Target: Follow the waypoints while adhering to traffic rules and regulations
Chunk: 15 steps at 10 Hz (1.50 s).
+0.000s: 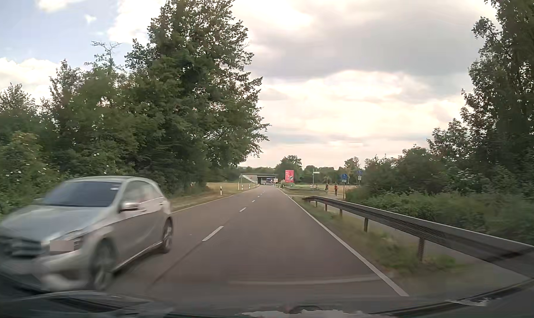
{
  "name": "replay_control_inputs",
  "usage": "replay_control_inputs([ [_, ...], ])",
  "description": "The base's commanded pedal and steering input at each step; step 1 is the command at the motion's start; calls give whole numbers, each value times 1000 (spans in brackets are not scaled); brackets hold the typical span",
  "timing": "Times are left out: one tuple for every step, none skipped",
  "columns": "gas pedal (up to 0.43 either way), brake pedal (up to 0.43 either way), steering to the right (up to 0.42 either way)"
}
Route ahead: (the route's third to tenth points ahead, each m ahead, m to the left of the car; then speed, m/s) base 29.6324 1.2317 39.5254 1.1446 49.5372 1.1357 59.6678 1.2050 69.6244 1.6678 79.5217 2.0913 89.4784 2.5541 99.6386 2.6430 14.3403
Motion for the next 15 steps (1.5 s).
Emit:
replay_control_inputs([
  [157,0,-11],
  [157,0,-11],
  [157,0,-9],
  [157,0,-8],
  [157,0,-7],
  [157,0,-6],
  [150,0,-6],
  [150,0,-5],
  [150,0,-5],
  [150,0,-4],
  [150,0,-3],
  [150,0,-1],
  [150,0,0],
  [138,0,1],
  [138,0,1],
])
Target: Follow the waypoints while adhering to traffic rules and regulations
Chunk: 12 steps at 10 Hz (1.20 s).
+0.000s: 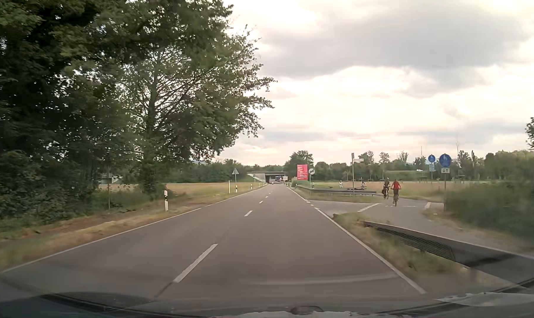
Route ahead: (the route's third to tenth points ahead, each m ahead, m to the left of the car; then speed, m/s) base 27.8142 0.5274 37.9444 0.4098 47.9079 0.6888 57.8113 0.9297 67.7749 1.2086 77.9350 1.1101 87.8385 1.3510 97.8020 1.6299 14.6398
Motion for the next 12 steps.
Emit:
replay_control_inputs([
  [130,0,1],
  [130,0,3],
  [130,0,3],
  [130,0,4],
  [130,0,4],
  [130,0,4],
  [130,0,4],
  [130,0,4],
  [130,0,4],
  [110,0,4],
  [79,0,4],
  [67,0,4],
])
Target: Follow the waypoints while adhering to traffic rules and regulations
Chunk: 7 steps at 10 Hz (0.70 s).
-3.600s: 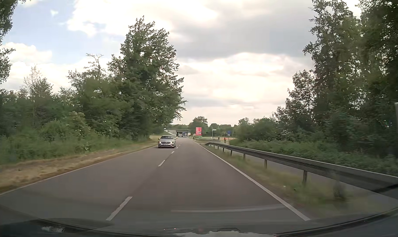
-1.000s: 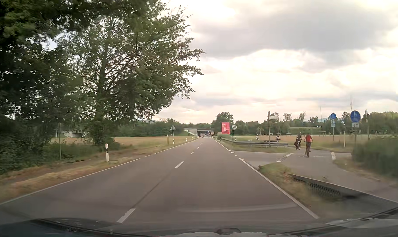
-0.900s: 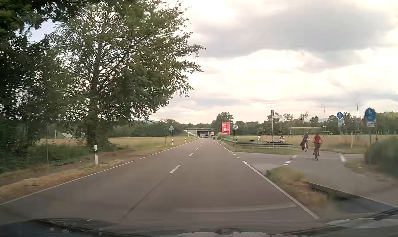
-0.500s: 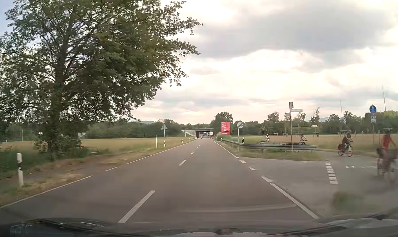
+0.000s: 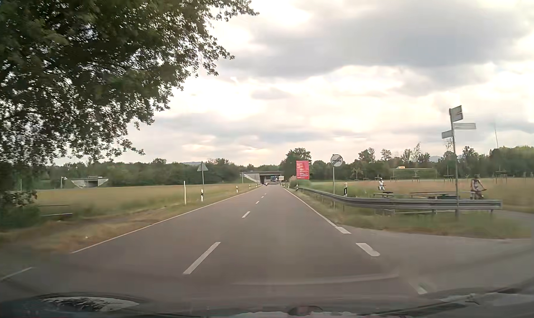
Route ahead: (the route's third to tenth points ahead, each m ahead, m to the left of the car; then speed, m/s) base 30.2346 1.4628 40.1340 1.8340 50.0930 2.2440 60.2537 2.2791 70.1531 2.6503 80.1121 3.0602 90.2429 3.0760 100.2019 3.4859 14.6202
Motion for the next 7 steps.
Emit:
replay_control_inputs([
  [67,0,3],
  [67,0,3],
  [67,0,3],
  [67,0,3],
  [67,0,3],
  [79,0,2],
  [87,0,0],
])
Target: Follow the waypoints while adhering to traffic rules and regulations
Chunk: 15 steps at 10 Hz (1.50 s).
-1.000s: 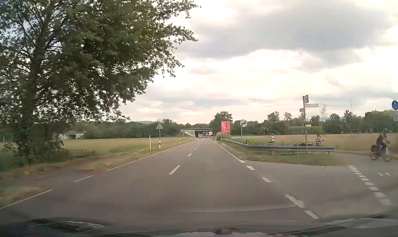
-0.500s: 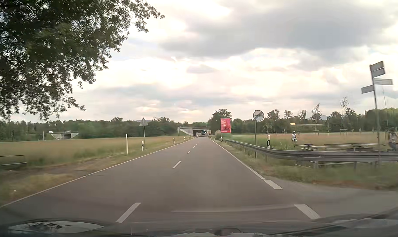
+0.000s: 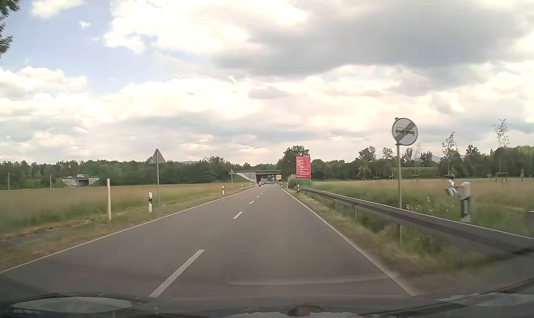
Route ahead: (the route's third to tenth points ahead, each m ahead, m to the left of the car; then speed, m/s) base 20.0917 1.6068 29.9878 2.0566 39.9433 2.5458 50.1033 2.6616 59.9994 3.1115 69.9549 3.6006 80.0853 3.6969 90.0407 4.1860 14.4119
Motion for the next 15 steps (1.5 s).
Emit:
replay_control_inputs([
  [98,0,-2],
  [110,0,-3],
  [110,0,-4],
  [110,0,-4],
  [118,0,-4],
  [118,0,-4],
  [118,0,-4],
  [118,0,-4],
  [118,0,-4],
  [118,0,-4],
  [118,0,-4],
  [118,0,-4],
  [118,0,-4],
  [118,0,-4],
  [118,0,-4],
])
